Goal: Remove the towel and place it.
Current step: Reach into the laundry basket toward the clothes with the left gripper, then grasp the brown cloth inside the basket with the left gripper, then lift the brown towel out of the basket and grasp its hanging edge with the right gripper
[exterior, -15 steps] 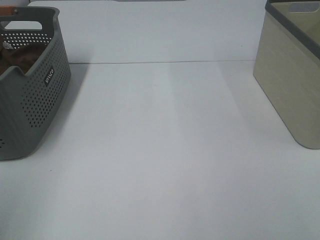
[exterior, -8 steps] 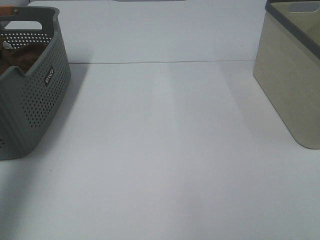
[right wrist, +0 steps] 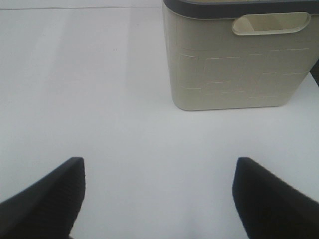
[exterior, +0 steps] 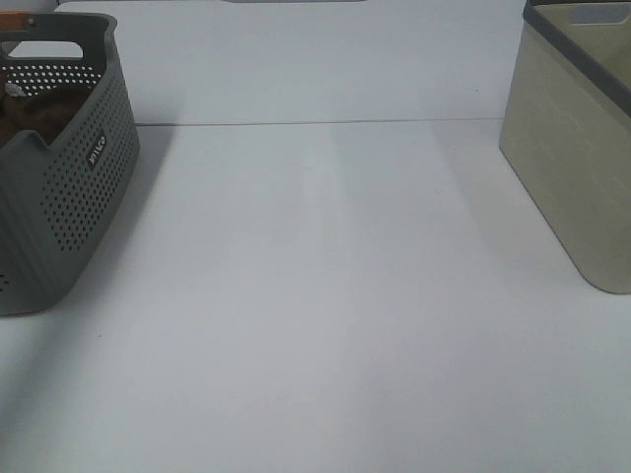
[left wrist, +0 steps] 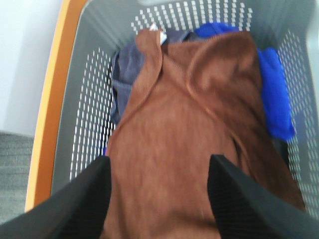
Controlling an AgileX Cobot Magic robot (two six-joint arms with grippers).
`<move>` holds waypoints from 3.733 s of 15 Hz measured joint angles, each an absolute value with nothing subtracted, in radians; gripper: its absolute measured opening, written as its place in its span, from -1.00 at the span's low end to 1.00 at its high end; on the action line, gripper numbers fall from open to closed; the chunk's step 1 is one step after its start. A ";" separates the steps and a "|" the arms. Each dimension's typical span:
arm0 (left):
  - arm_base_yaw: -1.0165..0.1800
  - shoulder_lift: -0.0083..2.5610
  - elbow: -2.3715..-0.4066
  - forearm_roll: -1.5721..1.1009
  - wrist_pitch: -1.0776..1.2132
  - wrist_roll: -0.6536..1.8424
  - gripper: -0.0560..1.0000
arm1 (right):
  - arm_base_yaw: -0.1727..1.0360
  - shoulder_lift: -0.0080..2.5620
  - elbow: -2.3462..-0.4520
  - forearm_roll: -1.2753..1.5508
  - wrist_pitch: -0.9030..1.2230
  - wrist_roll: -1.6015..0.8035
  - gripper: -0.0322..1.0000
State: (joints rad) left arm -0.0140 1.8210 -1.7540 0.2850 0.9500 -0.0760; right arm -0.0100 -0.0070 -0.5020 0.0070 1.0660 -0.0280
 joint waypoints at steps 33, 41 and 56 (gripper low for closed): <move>0.059 2.488 -2.225 0.435 0.718 -0.120 -0.22 | -0.010 -0.007 -0.502 0.007 1.066 -0.028 0.55; 0.052 2.469 -2.225 0.469 0.722 -0.120 -0.89 | -0.010 -0.007 -0.502 0.007 1.066 -0.028 0.55; -0.134 2.032 -2.225 0.437 0.723 -0.061 -0.89 | -0.010 -0.007 -0.502 0.007 1.066 -0.028 0.55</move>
State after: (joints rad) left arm -0.1340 2.0320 -2.2250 0.4370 0.7230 -0.0610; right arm -0.0100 -0.0070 -0.5020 0.0070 1.0660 -0.0280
